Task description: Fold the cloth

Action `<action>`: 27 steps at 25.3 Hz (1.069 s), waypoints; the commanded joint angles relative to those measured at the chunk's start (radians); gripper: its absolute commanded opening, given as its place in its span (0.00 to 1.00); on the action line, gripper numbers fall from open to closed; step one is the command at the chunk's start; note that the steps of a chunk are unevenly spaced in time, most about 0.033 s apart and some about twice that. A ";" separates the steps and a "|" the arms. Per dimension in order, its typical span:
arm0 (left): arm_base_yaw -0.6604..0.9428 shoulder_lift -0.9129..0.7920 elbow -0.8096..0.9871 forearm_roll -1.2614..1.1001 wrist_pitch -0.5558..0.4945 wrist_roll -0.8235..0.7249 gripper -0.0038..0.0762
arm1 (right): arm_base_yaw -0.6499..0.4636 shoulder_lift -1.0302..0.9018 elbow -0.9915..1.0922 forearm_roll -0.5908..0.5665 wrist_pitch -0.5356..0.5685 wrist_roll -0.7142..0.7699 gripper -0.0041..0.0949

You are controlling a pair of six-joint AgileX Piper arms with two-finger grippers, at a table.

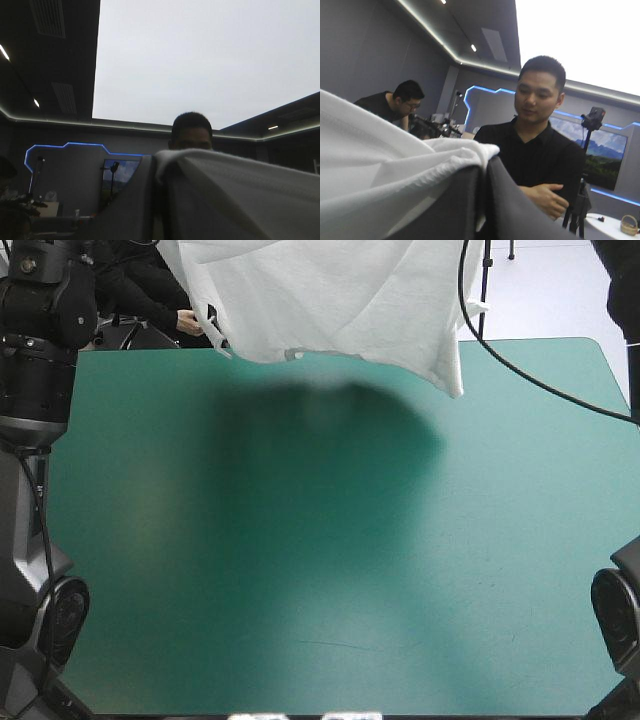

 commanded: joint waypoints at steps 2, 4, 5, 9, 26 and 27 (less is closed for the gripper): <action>-0.002 -0.030 -0.028 -0.003 0.161 -0.003 0.03 | -0.008 -0.017 -0.014 0.008 0.057 0.060 0.02; -0.002 -0.009 -0.023 -0.003 0.311 0.011 0.03 | -0.008 0.014 0.002 0.005 0.106 0.084 0.02; -0.002 0.000 -0.015 -0.008 0.348 0.015 0.03 | -0.008 0.029 0.013 0.005 0.141 0.092 0.02; -0.002 0.018 0.115 -0.010 0.386 0.025 0.03 | -0.008 0.070 0.131 0.005 0.224 0.121 0.02; -0.002 -0.257 1.167 -0.095 0.519 0.015 0.03 | -0.026 0.035 0.952 0.010 0.566 0.119 0.03; -0.002 -0.293 1.224 -0.111 0.522 0.015 0.03 | -0.026 0.023 0.981 0.010 0.571 0.117 0.03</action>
